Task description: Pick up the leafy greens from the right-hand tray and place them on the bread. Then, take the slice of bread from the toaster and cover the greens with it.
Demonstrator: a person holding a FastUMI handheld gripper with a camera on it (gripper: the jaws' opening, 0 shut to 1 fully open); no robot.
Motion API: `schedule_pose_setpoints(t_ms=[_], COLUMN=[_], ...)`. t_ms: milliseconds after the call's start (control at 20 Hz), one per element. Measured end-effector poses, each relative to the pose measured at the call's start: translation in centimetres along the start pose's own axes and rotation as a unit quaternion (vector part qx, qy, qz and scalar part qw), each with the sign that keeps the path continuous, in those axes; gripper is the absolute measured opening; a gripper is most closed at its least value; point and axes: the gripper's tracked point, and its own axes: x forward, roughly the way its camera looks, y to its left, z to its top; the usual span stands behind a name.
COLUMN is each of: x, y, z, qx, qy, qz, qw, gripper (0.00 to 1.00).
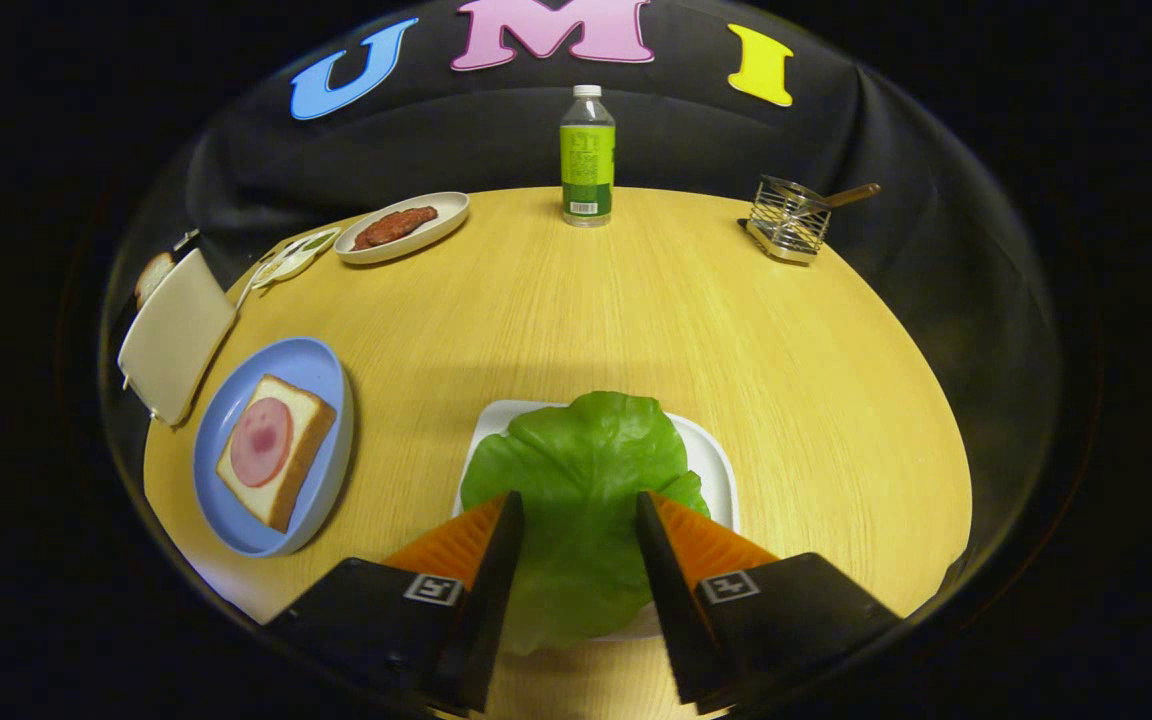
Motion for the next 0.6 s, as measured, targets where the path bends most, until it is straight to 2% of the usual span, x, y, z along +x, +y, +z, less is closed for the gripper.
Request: schedule_pose_setpoints(t_ms=[50,100,200,300,350,450,600], x=[0.1,0.2,0.2,0.2,0.0,-0.1,-1.2], y=[0.1,0.1,0.2,0.1,0.7,0.9,1.0], z=[-0.1,0.0,0.1,0.0,0.0,0.1,0.6], qx=[-0.004,-0.005,0.011,0.014,0.024,0.042,0.060], qy=[0.007,0.010,0.015,0.020,0.029,0.042,0.046], qz=[0.002,0.006,0.007,0.019,0.036,0.063,0.078], qw=[1.000,1.000,1.000,1.000,0.999,0.996,0.994], gripper=[0.55,0.55,0.22,0.22,0.07,0.06,0.06])
